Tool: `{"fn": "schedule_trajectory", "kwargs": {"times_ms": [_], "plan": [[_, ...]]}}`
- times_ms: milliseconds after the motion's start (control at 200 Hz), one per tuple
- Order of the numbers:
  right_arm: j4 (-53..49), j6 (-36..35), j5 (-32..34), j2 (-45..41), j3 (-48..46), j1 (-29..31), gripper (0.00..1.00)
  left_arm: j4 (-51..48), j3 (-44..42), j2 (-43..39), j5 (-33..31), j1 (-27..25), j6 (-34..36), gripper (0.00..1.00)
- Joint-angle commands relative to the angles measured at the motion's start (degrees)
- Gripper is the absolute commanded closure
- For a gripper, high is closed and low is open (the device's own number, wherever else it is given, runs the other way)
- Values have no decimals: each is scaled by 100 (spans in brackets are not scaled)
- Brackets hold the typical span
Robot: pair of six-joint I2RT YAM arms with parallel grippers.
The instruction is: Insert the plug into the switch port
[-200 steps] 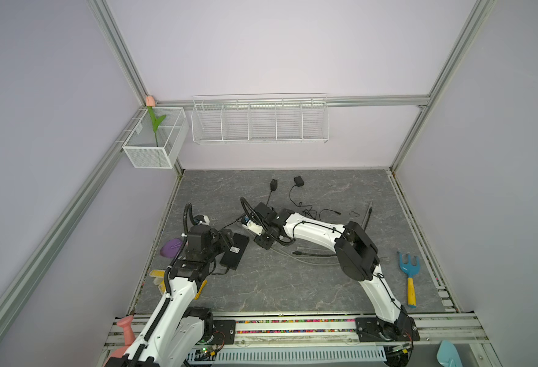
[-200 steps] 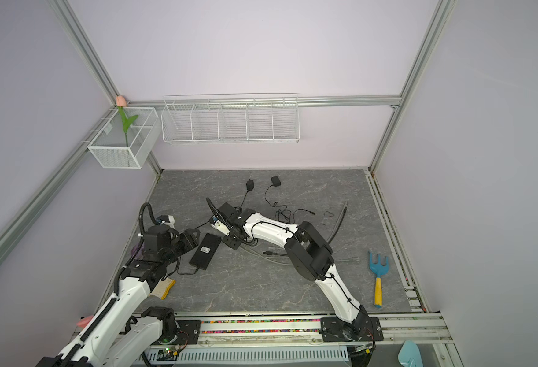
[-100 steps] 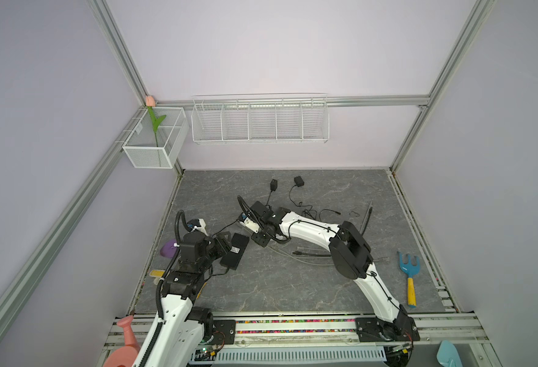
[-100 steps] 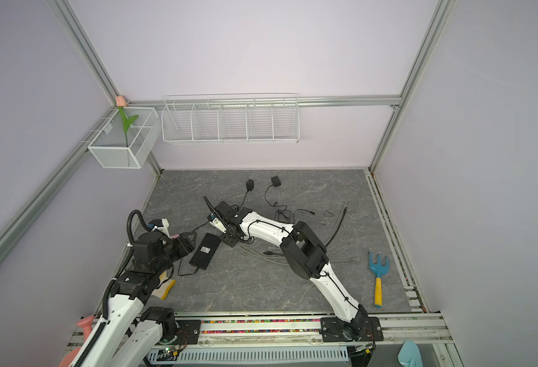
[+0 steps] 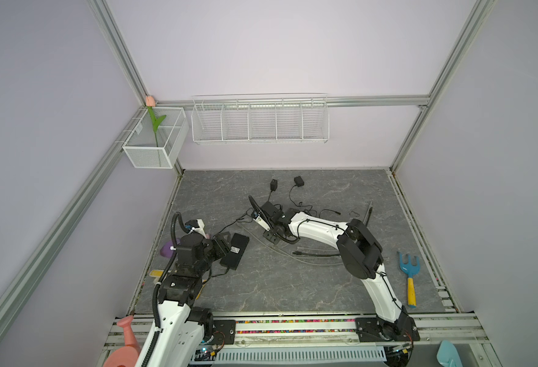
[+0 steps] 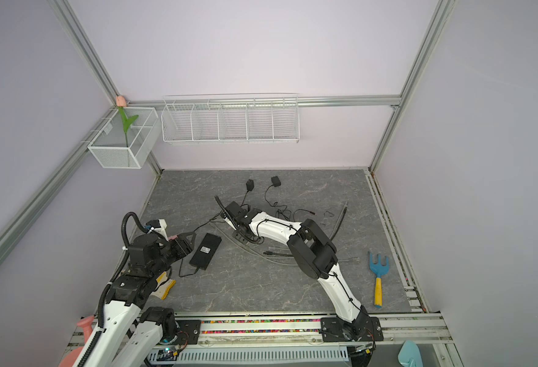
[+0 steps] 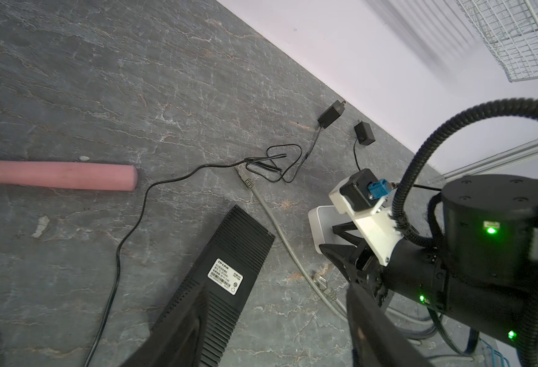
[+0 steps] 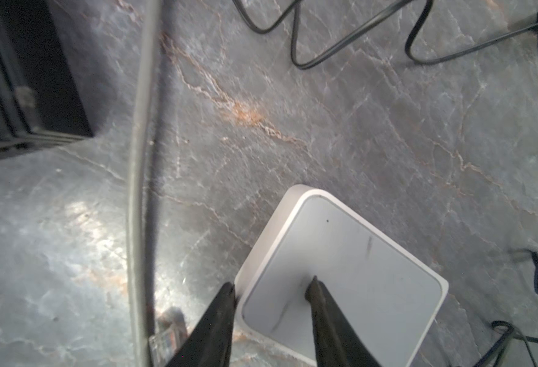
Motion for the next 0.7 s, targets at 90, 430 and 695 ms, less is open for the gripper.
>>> {"fn": "schedule_trajectory", "kwargs": {"times_ms": [90,430,695], "plan": [[-126,48,597,294,96,-222,64,-146,213,-20,44,42,-23,32],[99,-14,-261,-196,-85,-30,54,-250,220,-146,48,42,-35,32],[-24,84,-1181,204,304,104,46,-357,279,-397,202,42,-172,32]]}}
